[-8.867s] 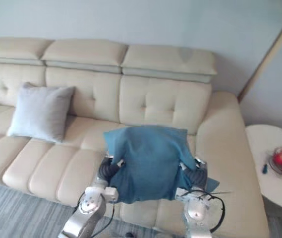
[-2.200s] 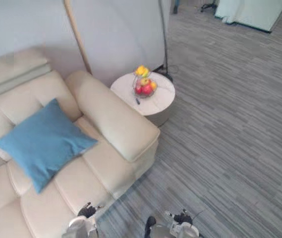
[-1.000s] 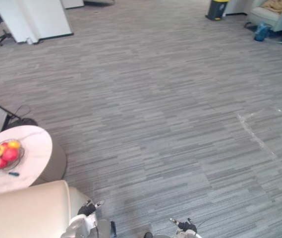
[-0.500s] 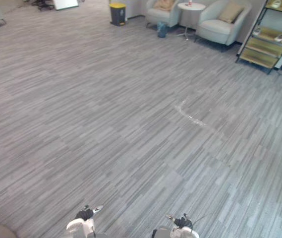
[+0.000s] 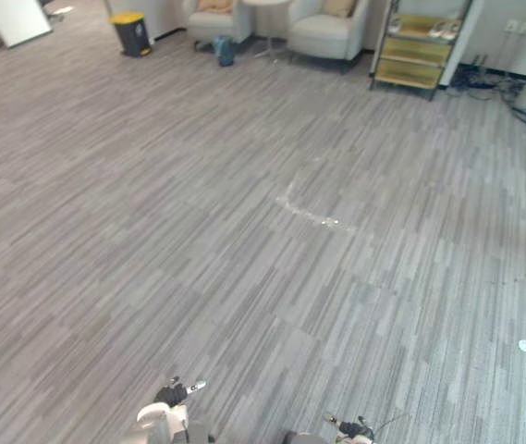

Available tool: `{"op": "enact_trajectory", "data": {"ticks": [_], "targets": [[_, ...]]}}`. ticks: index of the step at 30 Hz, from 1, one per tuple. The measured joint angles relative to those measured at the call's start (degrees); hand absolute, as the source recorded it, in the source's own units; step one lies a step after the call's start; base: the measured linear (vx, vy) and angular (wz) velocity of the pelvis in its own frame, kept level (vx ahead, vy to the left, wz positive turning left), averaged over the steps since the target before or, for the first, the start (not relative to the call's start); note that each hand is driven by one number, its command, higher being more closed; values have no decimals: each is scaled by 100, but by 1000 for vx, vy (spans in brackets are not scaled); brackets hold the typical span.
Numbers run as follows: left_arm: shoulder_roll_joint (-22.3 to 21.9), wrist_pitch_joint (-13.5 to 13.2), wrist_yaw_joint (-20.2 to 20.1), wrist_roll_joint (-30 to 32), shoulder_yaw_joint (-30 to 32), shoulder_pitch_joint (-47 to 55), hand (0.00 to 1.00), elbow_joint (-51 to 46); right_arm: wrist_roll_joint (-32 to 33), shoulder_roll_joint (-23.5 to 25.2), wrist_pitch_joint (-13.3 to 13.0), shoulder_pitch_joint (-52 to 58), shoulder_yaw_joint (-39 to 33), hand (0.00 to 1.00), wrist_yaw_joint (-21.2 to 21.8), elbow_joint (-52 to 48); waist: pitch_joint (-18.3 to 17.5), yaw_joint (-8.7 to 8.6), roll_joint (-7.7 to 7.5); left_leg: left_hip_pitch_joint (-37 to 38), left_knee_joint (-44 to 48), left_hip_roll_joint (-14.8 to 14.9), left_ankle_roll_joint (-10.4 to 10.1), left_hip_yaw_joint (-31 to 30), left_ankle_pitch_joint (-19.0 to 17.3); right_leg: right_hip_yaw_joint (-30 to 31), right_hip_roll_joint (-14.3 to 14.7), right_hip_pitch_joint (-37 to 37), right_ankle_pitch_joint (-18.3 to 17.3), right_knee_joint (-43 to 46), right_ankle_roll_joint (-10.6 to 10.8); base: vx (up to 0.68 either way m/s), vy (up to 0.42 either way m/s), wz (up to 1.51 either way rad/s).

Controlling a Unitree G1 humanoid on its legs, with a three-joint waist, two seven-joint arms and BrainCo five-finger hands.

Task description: Pick up cushions and gather them together orderly.

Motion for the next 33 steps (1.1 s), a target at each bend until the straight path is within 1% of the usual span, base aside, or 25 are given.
{"op": "enact_trajectory", "data": {"ticks": [2, 3, 4, 6, 8, 9, 10, 11, 12, 13, 14, 15, 16, 18, 19, 20, 21, 22, 25, 26, 27, 28, 30, 32, 33], "targets": [[-12, -14, -1, 83, -4, 66, 0, -88, 2, -23, -3, 2, -34, 0, 8, -100, -34, 35, 86, 8, -1998, -215, -256, -123, 234, 298, 16, 151, -123, -124, 105, 376, 135, -77], [2, -11, -1, 100, 2, 107, 0, -111, -1, -22, -2, 17, -26, 0, 5, -129, -69, 110, 151, -63, -2470, -184, -269, -180, 585, 554, 101, 222, -225, -179, 187, 603, 229, -120], [112, -5, -3, 105, -3, 154, 0, -45, -4, 20, 20, 17, -21, 0, 5, -77, -218, 169, 74, -100, -2360, -332, -52, -215, 890, 902, 36, 307, -347, -279, 198, 577, 197, -102], [242, 5, -14, 113, 19, 128, 0, 70, -12, 36, 17, 45, -65, 0, 9, -82, -361, 63, -263, -36, -2303, -625, 189, -108, 590, 1164, -308, 311, -334, -229, 260, 640, 141, -41], [243, 14, -12, 112, 106, 105, 0, 100, -23, -4, 14, 80, -96, 0, 17, -96, -364, 73, -336, 258, -2246, -772, 260, 150, 401, 1559, -505, 132, -344, 595, 552, 606, 158, -27], [258, 26, -14, 105, 103, 127, 0, 115, -26, -21, 13, 134, -93, 0, 18, -95, -365, 143, -338, 615, -2323, -830, 318, 328, 269, 1809, -526, -196, -301, 1680, 1097, 527, 135, -54], [266, 56, -14, 93, 95, 166, 0, 120, -26, 13, 7, 110, 23, 0, 36, -111, -361, 137, -331, 1062, -2510, -881, 367, 427, 177, 1980, -478, -747, 149, 3234, 1916, 503, 114, -51], [264, 66, -14, 93, 91, 164, 0, 121, -27, 34, 2, 114, 81, 0, 60, -129, -333, 98, -322, 1249, -2581, -888, 368, 417, 130, 1970, -469, -944, 237, 3709, 1906, 473, 92, -34], [227, 78, -14, 92, 91, 145, 0, 137, -27, 97, -4, 133, 149, 0, 103, -177, -273, 34, -251, 1729, -2774, -875, 322, 382, -19, 1674, -481, -1312, 239, 4661, 1809, 548, 74, -25], [187, 103, -10, 87, 85, 152, 0, 231, -27, 100, -9, 135, 136, 0, 158, -253, -252, -14, -149, 2229, -3083, -819, 273, 438, -151, 1235, -543, -1693, 36, 4990, 1449, 535, 55, -29], [207, 121, -10, 84, 72, 139, 0, 281, -27, 63, -39, 95, 132, 0, 163, -244, -225, -22, -121, 2455, -3227, -796, 270, 484, -157, 1013, -573, -1831, -91, 4920, 1267, 431, 20, -29], [205, 132, -10, 84, 9, 100, 0, 379, -26, 5, -45, 57, 109, 0, 165, -202, -154, -65, -24, 2763, -3425, -734, 270, 529, -156, 578, -610, -1993, -278, 4564, 968, 316, -33, -9], [239, 137, -10, 84, -41, 85, 0, 419, -25, 5, -45, 76, 48, 0, 171, -184, -146, -137, -27, 2931, -3485, -627, 270, 509, -156, 133, -598, -2169, -369, 3883, 774, 382, -95, 14], [337, 122, -5, 88, -160, 102, 0, 448, -17, 17, -64, 60, -43, 0, 175, -182, -140, -247, -119, 3052, -3541, -552, 268, 365, -158, -119, -511, -2474, -98, 2635, 683, 395, -170, 39], [406, 120, -20, 90, -233, 113, 0, 503, -17, -8, -58, 52, -68, 0, 175, -150, -139, -363, -185, 3120, -3647, -559, 268, 227, -158, -64, -467, -2515, 280, 1823, 661, 562, -333, 73], [439, 119, -19, 94, -252, 77, 0, 549, -17, -38, -61, 70, -112, 0, 171, 37, -41, -443, -366, 3387, -3789, -645, 151, -69, -228, 232, -406, -2456, 1415, 1037, 477, 574, -335, 66], [369, 125, -10, 95, -235, 25, 0, 632, -16, -99, -44, 86, -168, 0, 165, 149, -6, -455, -174, 3478, -3790, -487, 83, -134, -268, 171, -260, -2391, 1342, 1113, 360, 591, -342, 13], [314, 124, -31, 97, -138, 57, 0, 630, -16, -167, -35, 14, -274, 0, 138, 212, -37, -346, -1, 3398, -3543, -296, -48, -145, -189, 186, -104, -2405, 1156, 1198, 268, 371, -218, -37], [208, 125, -23, 100, 73, 162, 0, 605, -17, -167, -46, 0, -359, 0, 134, 190, -26, -375, 105, 2958, -2123, -92, -295, -444, -25, 144, 73, -2108, 724, 1323, 114, 435, -282, -17], [201, 126, -22, 97, 215, 144, 0, 565, -14, -139, -45, 72, -317, 0, 132, 89, -24, -400, 106, 2562, -1090, 25, -453, -564, 245, 78, 119, -1862, 587, 1257, 70, 318, -225, 11], [192, 118, -16, 90, 356, 168, 0, 475, -9, -94, -57, 140, -159, 0, 132, -48, 17, -379, 52, 2015, 179, 218, -544, -623, 935, 85, 189, -1530, 454, 1100, -11, 471, -280, 1], [199, 116, -19, 88, 383, 165, 0, 389, -4, -72, -55, 157, -42, 0, 133, -132, 12, -316, 85, 1498, 1266, 412, -437, -559, 1056, 112, 310, -1144, 353, 910, -126, 387, -187, -9], [230, 103, -24, 84, 374, 172, 0, 251, 7, -22, -46, 132, 176, 0, 133, -147, 36, -259, 38, 872, 1919, 411, -211, -488, 642, 220, 384, -596, 190, 588, -220, 390, -141, -22], [240, 61, -25, 78, 349, 219, 0, 106, 40, -10, -32, 104, 252, 0, 138, -157, 33, -165, -3, 356, 1509, 299, -119, -171, 234, 352, 367, -167, 154, 222, -217, 345, -94, -41], [218, 14, -18, 76, 318, 280, 0, 59, 53, -7, -21, 52, 119, 0, 136, -138, 35, -83, -10, 219, 503, 126, -79, 64, 73, 480, 313, 51, 122, 51, -154, 377, -11, -57]]}}
